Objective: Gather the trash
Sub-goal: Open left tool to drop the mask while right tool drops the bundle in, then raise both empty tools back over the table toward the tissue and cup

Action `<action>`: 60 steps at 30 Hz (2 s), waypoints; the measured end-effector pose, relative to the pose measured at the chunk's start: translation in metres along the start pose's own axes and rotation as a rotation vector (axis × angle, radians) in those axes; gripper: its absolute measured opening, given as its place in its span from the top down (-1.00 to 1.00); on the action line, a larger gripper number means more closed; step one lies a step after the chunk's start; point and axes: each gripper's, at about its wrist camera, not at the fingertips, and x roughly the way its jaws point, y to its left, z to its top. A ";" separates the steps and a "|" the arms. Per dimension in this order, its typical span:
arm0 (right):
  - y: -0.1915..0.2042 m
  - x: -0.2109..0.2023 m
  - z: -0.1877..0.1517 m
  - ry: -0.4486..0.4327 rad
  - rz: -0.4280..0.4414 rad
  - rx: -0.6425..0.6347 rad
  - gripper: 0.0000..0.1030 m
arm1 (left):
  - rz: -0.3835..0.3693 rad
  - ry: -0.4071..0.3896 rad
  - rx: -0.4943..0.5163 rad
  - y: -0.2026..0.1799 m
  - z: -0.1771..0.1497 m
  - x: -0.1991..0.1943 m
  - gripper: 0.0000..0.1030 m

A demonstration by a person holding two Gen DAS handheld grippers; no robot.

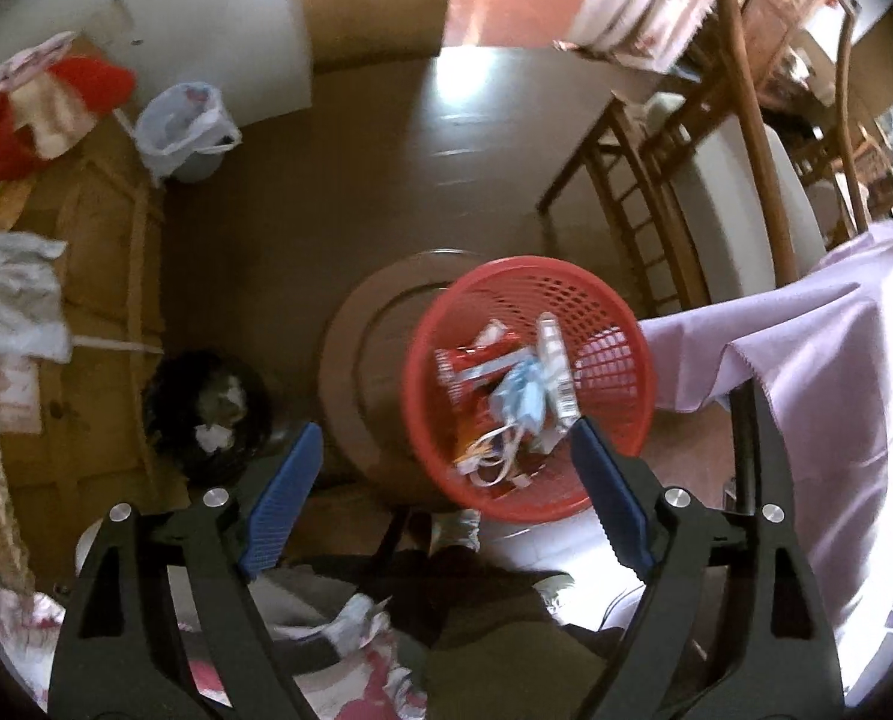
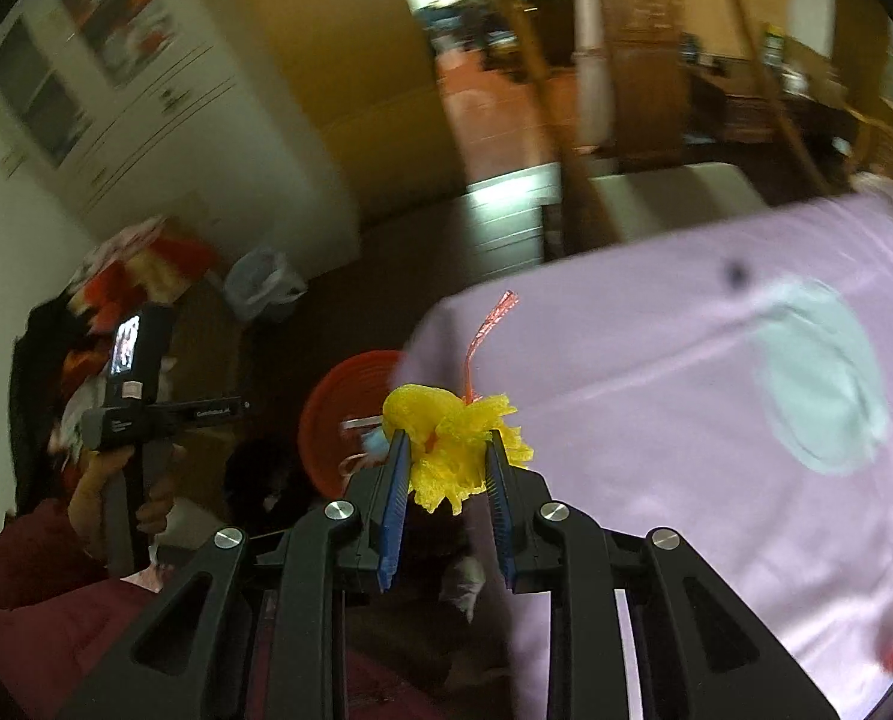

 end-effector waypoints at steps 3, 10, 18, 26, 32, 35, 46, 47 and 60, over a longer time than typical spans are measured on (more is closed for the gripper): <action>0.022 0.025 0.014 0.052 0.065 -0.062 0.51 | 0.017 -0.017 -0.062 0.022 -0.012 -0.014 -0.66; 0.075 0.092 0.034 0.176 0.153 -0.201 0.50 | 0.042 -0.018 -0.207 0.061 -0.050 -0.032 -0.68; 0.110 0.181 0.033 0.289 0.096 -0.291 -0.10 | 0.077 0.042 -0.312 0.094 -0.081 -0.029 -0.68; 0.093 0.131 0.048 0.176 0.065 -0.275 -0.12 | 0.045 0.025 -0.304 0.091 -0.062 -0.030 -0.68; 0.052 0.079 0.046 0.088 0.036 -0.138 -0.18 | -0.007 -0.019 -0.156 0.038 -0.022 -0.034 -0.68; 0.034 0.056 0.039 0.042 0.021 -0.077 -0.18 | -0.032 -0.033 -0.075 0.008 -0.007 -0.036 -0.68; -0.042 -0.017 -0.012 -0.105 -0.103 0.149 -0.20 | -0.095 -0.086 0.240 -0.110 0.018 -0.044 -0.71; -0.049 -0.022 -0.019 -0.115 -0.115 0.171 -0.20 | -0.099 -0.089 0.259 -0.118 0.017 -0.045 -0.72; -0.141 -0.109 -0.154 -0.250 -0.322 0.592 -0.28 | -0.195 -0.083 0.607 -0.261 -0.008 -0.041 -0.73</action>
